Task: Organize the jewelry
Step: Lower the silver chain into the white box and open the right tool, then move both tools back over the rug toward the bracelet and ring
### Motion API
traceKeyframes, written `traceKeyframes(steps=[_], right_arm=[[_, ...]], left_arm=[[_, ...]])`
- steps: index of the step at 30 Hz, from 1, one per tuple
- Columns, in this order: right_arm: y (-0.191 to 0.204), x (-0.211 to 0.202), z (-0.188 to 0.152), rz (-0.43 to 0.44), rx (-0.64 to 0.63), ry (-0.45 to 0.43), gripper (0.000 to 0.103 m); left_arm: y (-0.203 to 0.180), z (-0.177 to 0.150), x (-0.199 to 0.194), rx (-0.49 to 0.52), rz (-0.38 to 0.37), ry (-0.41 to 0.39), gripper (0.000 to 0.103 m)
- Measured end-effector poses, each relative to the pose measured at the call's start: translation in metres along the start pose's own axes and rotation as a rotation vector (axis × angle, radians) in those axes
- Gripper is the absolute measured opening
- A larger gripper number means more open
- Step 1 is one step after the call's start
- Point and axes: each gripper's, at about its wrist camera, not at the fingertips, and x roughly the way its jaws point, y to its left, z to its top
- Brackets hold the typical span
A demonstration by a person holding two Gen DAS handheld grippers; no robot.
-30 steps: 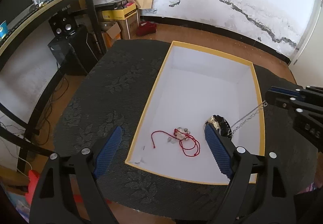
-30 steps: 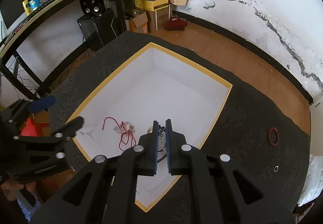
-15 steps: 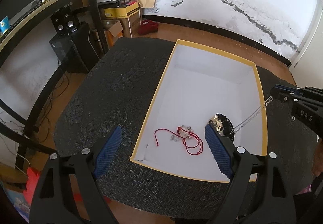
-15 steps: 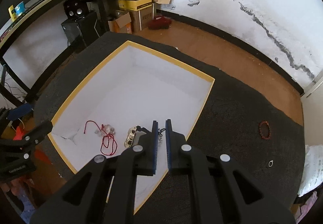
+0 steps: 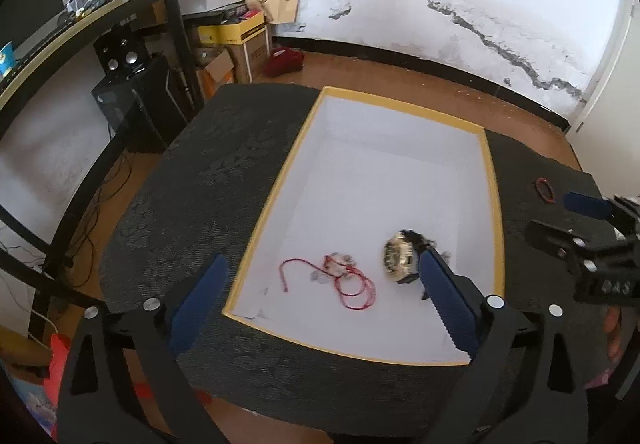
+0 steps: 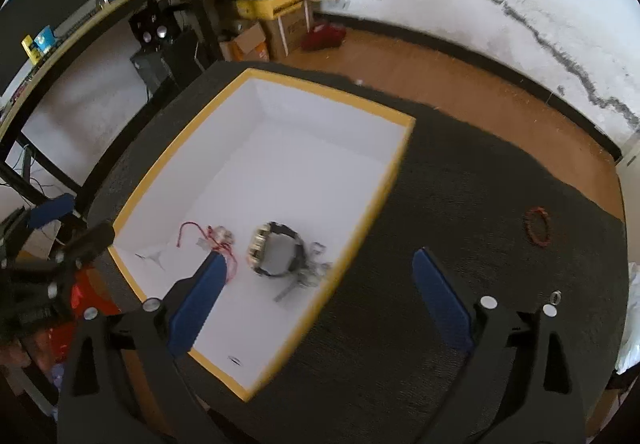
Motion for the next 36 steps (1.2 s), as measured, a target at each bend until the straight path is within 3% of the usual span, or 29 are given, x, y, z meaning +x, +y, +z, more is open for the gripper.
traceKeyframes(steps=[4,12,16,19,22,26,36], right_arm=[[-0.048,-0.04,-0.047,-0.038,0.089,-0.08,0.096],[-0.159,-0.093,-0.137,-0.288,0.263,-0.258,0.097],[-0.199,-0.085,-0.165,-0.344,0.286,-0.258,0.096],[-0.224,-0.074,-0.178,-0.355,0.305,-0.224,0.096],[-0.243,-0.061,-0.179,-0.355,0.322,-0.186,0.096],[-0.255,-0.052,-0.178,-0.338,0.327,-0.178,0.096],[-0.257,-0.042,-0.174,-0.324,0.329,-0.168,0.096]], left_arm=[[-0.034,-0.003,-0.009,0.017,-0.056,-0.01,0.097],[-0.167,-0.016,-0.001,0.129,-0.211,-0.048,0.097],[-0.232,-0.029,0.025,0.192,-0.248,-0.047,0.097],[-0.268,-0.04,0.047,0.233,-0.233,-0.057,0.097],[-0.288,-0.055,0.07,0.253,-0.224,-0.08,0.097],[-0.302,-0.061,0.098,0.289,-0.217,-0.008,0.097],[-0.32,-0.05,0.113,0.303,-0.215,-0.024,0.097]])
